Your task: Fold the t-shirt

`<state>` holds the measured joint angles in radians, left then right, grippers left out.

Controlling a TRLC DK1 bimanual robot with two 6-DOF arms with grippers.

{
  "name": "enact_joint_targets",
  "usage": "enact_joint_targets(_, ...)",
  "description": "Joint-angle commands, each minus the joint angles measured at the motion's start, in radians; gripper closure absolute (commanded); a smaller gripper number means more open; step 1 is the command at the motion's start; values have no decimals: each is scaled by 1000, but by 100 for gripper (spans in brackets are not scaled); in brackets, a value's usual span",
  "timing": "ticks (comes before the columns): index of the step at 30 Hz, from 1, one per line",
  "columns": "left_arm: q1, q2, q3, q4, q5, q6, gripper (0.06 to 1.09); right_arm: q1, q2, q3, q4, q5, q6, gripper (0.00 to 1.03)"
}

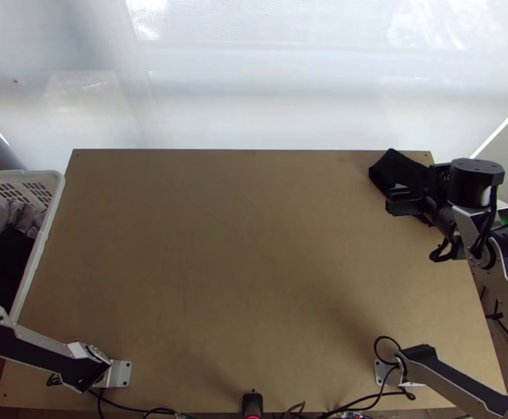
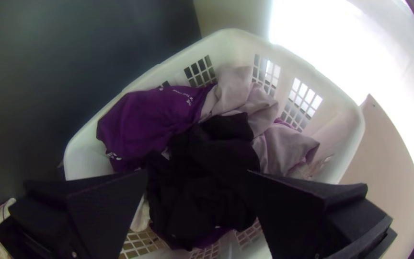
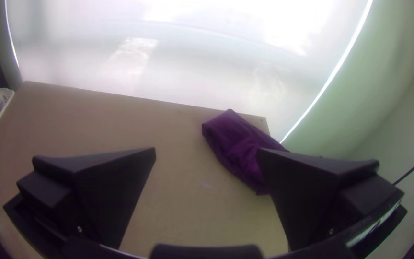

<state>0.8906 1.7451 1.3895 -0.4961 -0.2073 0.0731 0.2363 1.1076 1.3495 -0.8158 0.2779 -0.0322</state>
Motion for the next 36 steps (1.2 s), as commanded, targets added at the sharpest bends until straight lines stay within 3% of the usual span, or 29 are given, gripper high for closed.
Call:
enact_joint_targets(1, 2, 272, 123, 88, -58, 16, 10, -17, -20, 5, 9, -36, -34, 5)
enact_joint_targets(18, -5, 703, 496, 74, -76, -45, 12, 8, -25, 16, -192, -39, -25, 5)
enact_joint_targets(22, -5, 729, 540, 37, -78, -82, 34, -6, -20, 17, -195, -37, -28, 5)
enact_joint_targets(26, 2, 728, 540, 11, -76, -119, 73, -18, -15, 11, -187, -39, -25, 5)
enact_joint_targets(29, 13, 732, 537, -6, -78, -125, 90, -20, -14, 5, -183, -37, -25, 5)
enact_joint_targets(32, 27, 734, 537, -9, -98, -113, 105, -22, -12, 7, -181, -37, -29, 5)
enact_joint_targets(36, 39, 712, 537, -39, -96, -114, 105, -22, -12, 5, -181, -37, -31, 5)
